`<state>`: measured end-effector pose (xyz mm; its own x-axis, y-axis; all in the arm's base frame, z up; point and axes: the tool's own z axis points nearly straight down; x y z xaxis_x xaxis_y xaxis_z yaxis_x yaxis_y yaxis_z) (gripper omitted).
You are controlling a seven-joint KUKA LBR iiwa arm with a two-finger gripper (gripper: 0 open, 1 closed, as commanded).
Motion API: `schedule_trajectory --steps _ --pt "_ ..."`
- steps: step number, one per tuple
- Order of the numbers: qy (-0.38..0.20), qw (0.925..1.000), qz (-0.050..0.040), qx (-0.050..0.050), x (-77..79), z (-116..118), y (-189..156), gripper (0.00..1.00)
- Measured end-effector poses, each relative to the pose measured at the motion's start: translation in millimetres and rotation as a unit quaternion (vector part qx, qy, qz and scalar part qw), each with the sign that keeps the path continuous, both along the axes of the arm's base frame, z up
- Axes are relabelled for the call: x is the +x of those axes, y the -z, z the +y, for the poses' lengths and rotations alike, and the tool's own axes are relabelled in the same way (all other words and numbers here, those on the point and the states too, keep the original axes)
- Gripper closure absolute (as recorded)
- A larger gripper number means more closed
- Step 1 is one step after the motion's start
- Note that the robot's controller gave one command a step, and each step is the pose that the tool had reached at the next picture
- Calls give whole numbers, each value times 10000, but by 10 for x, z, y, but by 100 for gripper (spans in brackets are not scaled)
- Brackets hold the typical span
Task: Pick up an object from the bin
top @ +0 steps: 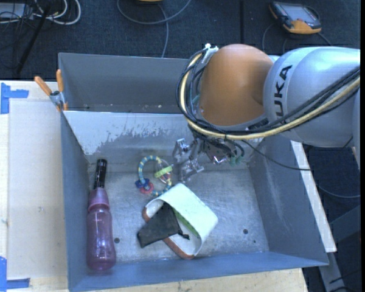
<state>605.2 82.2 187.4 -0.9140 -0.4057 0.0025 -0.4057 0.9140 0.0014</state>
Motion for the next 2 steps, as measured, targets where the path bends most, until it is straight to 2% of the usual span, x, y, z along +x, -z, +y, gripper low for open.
schedule_trajectory --steps 1,2 --pt "157 9999 -15 0 -35 427 81 100" --pt "-1321 9912 -14 22 -95 137 162 100"
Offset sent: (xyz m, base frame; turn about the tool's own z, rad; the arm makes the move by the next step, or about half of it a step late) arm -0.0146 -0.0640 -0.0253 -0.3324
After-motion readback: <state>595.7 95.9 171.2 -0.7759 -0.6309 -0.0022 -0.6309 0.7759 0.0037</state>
